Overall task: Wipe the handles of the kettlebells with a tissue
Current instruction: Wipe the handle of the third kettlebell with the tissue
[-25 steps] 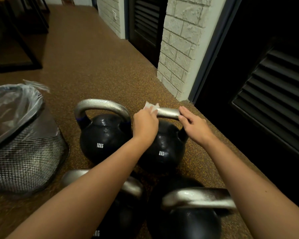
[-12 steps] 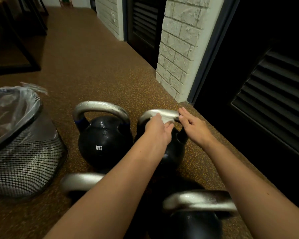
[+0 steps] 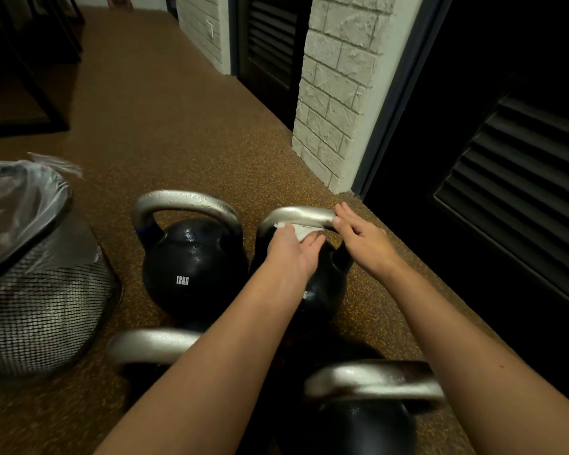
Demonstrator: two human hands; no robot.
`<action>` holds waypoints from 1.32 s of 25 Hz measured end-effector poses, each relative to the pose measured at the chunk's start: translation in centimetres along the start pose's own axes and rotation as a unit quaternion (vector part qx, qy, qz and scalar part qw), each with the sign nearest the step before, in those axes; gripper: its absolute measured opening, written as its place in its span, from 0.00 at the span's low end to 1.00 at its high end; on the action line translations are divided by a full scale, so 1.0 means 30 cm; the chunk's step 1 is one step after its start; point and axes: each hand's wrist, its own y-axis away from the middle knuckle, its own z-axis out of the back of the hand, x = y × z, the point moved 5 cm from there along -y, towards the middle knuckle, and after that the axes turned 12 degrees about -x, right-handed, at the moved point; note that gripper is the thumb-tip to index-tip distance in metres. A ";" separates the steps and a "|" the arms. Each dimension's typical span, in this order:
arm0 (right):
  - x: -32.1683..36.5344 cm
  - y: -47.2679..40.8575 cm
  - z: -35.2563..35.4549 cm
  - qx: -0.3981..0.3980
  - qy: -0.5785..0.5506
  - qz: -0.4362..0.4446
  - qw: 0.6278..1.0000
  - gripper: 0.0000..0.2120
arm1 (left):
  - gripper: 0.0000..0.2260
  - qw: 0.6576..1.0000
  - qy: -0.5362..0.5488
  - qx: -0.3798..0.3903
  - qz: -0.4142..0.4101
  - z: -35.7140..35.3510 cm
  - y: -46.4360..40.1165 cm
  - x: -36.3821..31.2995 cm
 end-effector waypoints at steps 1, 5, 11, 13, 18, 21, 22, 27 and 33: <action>-0.001 0.001 0.000 0.000 0.002 0.000 1.000 0.22 | 0.20 1.000 0.004 -0.009 -0.010 -0.002 -0.002 -0.008; -0.004 0.000 -0.002 -0.001 0.017 0.005 1.000 0.22 | 0.19 0.998 -0.022 -0.016 -0.055 -0.001 0.046 -0.069; -0.001 0.004 0.004 0.005 -0.003 0.000 1.000 0.22 | 0.13 0.658 -0.549 -0.021 -0.515 -0.085 0.196 -0.172; 0.001 0.006 0.009 0.005 -0.003 0.000 1.000 0.22 | 0.15 0.394 -0.728 0.018 -0.561 -0.091 0.160 -0.134; 0.002 0.006 0.007 0.008 -0.010 -0.005 1.000 0.22 | 0.28 0.034 -0.849 0.081 -0.521 0.017 0.007 -0.097; 0.004 0.009 0.008 0.008 -0.013 -0.010 1.000 0.22 | 0.29 0.024 -0.838 0.090 -0.537 0.017 0.003 -0.148; 0.006 0.011 0.008 0.009 -0.013 -0.010 1.000 0.22 | 0.29 0.044 -0.837 0.086 -0.539 0.019 0.003 -0.158; 0.007 0.011 0.005 0.009 -0.012 -0.013 1.000 0.22 | 0.28 0.073 -0.835 0.086 -0.538 0.012 0.009 -0.128; 0.014 0.018 0.006 0.010 -0.024 -0.019 0.999 0.21 | 0.27 0.136 -0.813 0.119 -0.554 -0.010 -0.002 -0.148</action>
